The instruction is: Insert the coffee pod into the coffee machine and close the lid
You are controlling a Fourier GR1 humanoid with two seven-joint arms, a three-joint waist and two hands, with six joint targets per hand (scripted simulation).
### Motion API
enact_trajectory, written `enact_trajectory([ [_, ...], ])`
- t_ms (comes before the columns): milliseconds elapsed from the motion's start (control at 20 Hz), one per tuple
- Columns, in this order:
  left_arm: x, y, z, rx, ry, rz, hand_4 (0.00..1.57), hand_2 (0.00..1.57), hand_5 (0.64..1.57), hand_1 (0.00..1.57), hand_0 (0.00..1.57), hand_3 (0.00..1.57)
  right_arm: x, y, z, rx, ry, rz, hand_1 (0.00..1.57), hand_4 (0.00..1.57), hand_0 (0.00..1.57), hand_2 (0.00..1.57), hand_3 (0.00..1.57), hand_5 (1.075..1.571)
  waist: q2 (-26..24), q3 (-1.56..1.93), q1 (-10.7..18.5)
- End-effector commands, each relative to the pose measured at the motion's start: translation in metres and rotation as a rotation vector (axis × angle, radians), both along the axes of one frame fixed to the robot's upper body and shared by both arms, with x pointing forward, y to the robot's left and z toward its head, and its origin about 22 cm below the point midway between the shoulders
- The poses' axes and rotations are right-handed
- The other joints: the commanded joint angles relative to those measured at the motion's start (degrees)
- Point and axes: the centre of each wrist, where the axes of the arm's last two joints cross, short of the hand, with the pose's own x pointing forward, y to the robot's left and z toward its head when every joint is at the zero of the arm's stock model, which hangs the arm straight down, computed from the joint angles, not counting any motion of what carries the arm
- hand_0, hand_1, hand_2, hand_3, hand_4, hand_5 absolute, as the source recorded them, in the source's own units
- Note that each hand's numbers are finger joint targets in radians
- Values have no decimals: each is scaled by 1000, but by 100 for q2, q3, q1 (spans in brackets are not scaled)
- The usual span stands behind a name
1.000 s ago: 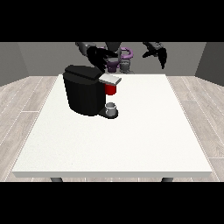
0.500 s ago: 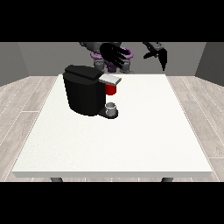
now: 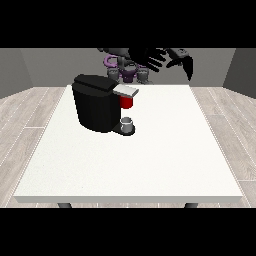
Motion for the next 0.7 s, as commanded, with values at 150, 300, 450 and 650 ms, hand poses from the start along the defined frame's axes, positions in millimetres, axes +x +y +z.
enact_trajectory([
  [150,10,14,21,1,-62,-13,397,0,1571,0,0,0,3,11,13,-60,-100,-2,0,53,0,0,0,1571,352,1,158],
  [300,13,-1,15,-19,-54,-20,418,0,1571,0,0,0,3,25,55,-67,-92,16,0,0,0,0,0,1571,310,0,205],
  [450,10,-13,34,-13,-63,-96,399,0,1571,0,0,0,9,19,46,-47,-109,-32,0,0,0,0,0,1571,468,2,684],
  [650,9,-7,17,-11,-90,-80,426,0,1571,0,0,0,7,26,74,-72,-129,-11,0,0,0,0,0,1571,648,0,608],
])
